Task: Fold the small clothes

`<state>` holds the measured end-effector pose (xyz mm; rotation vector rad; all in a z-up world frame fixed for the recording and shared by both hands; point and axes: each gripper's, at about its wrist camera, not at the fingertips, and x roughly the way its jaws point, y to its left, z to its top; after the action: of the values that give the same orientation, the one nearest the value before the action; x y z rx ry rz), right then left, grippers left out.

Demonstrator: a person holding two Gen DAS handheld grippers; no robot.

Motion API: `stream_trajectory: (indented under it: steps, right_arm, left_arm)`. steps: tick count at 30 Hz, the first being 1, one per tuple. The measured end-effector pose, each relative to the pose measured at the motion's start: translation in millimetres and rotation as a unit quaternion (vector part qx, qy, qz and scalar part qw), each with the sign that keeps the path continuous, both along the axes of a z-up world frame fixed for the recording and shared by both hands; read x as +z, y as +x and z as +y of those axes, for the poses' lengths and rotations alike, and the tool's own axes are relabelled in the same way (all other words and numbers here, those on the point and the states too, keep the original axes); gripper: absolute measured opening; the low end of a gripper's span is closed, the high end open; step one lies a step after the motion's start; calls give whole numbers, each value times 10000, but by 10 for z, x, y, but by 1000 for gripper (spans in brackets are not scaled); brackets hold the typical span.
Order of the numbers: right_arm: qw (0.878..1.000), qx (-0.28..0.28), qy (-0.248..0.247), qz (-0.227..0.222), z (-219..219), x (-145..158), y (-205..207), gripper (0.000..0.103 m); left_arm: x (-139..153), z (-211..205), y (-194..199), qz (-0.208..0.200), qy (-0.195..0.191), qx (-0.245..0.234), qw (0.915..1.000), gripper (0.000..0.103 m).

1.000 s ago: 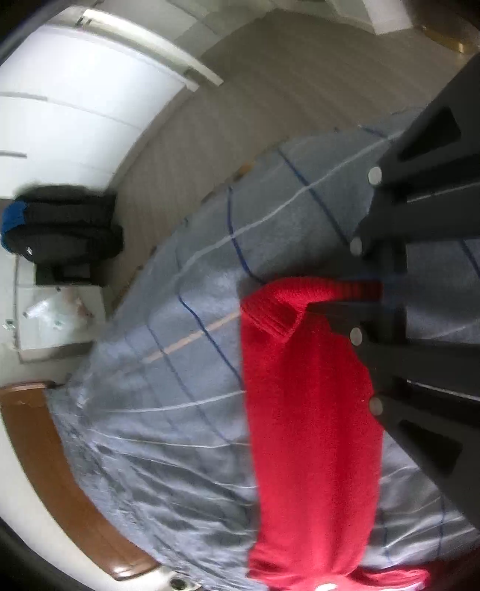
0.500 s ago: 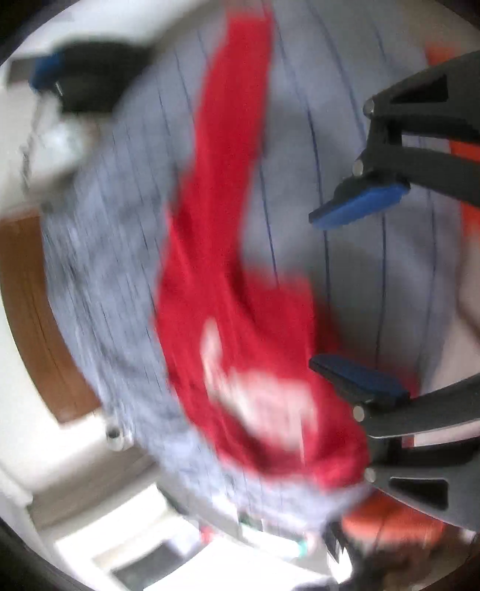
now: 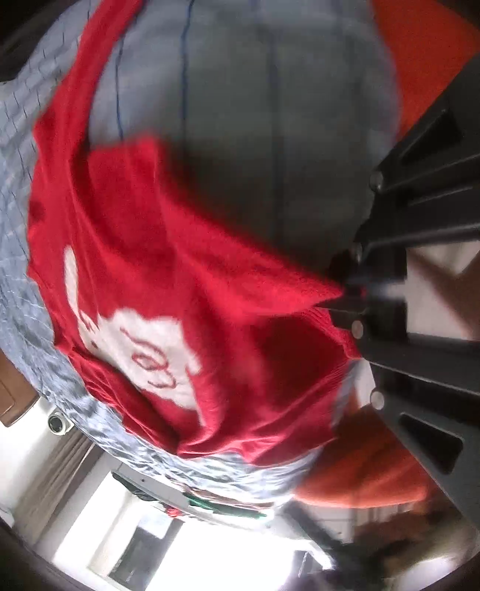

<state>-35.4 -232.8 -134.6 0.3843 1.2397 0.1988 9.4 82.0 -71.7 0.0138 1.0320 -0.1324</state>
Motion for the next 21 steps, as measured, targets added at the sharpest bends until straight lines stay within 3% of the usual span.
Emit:
stream_trajectory:
  steps: [4,7,9,11,12,13,15,18,21]
  right_arm:
    - [9970,-605,-168,459,-522,-311,-268,3]
    - [9955,-726,-245,550,-553,-530,-297,3]
    - [9964,-558,-381,510,-488,-519,-277,4]
    - [9968,-438,-494,442,-454,-479,-261,11]
    - [9969,-429,-522,395,-458,-453,-277,26]
    - [9969,-458,-557,303,-492,-410,-296,47]
    - [9964,-578,-610,67,-500,-328,-334,61]
    - [9943,-679,-785,-224,-571,-187,-396,61]
    - [9927,-719,-833,-487,-565,-57,-503,62]
  left_arm:
    - [-121,-61,123,210,55,-67,9997,102]
    - [-96,-118,274,243,189,-250,9992,102]
    - [-5,-116,426,136,308,-316,9989,102]
    - [123,-177,669,-78,464,-497,9977,102]
    - [151,-239,778,-141,527,-670,9963,103]
    - [159,-328,901,-177,628,-922,9936,103]
    - [84,-627,1227,-142,905,-1696,9812,103]
    - [-105,-888,1709,72,1003,-2342,9670,102]
    - [-287,-877,2304,424,932,-2161,9710,102]
